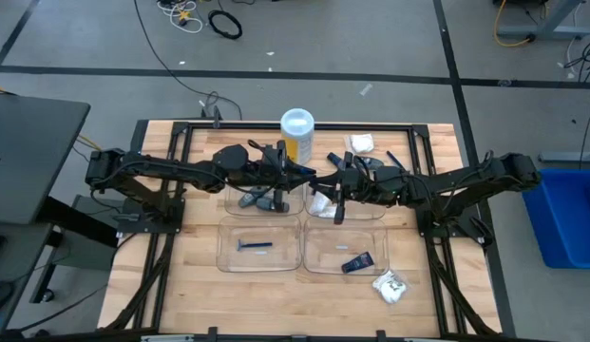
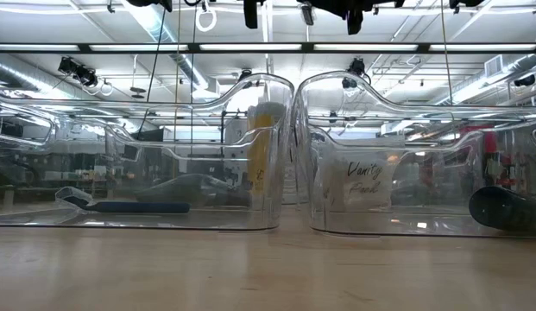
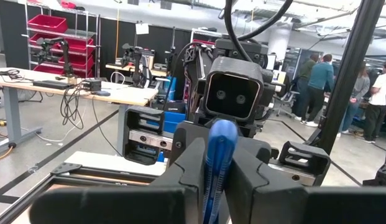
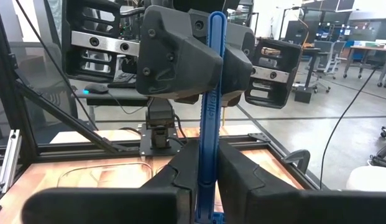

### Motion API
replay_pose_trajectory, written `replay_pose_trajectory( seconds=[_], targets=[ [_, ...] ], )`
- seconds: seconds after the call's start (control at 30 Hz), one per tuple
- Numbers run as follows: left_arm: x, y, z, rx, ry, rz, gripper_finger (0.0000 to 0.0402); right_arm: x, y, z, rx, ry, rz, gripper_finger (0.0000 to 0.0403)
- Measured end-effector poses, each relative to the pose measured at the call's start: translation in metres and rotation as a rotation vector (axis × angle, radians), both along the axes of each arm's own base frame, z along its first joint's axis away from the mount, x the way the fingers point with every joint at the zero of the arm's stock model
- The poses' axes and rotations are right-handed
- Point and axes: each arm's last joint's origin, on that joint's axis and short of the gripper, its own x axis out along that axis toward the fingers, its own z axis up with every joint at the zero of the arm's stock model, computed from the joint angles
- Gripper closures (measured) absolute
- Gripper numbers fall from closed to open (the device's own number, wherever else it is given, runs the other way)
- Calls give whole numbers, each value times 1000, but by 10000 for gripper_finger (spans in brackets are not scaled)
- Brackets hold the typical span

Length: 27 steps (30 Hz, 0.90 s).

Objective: Pick & Place Travel size toiletries
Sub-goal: Put the bottom blue shaver into the bottom left transparent bin

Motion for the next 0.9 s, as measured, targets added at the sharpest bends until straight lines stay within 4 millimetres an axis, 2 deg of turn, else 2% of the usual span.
replay_pose_trajectory(
  seconds=[0.17,0.6,0.73,0.9],
  targets=[
    [0,0,0,0,0,-1,359,0,0,0,-4,0,1,332],
    [0,0,0,0,0,-5,361,-6,-1,9,3,-43,-2,230],
    [0,0,-1,-4,8,-7,362,-10,-1,13,5,-56,-2,214],
    [-1,0,-1,-4,30,-16,357,-14,-1,13,37,-26,2,213]
  ],
)
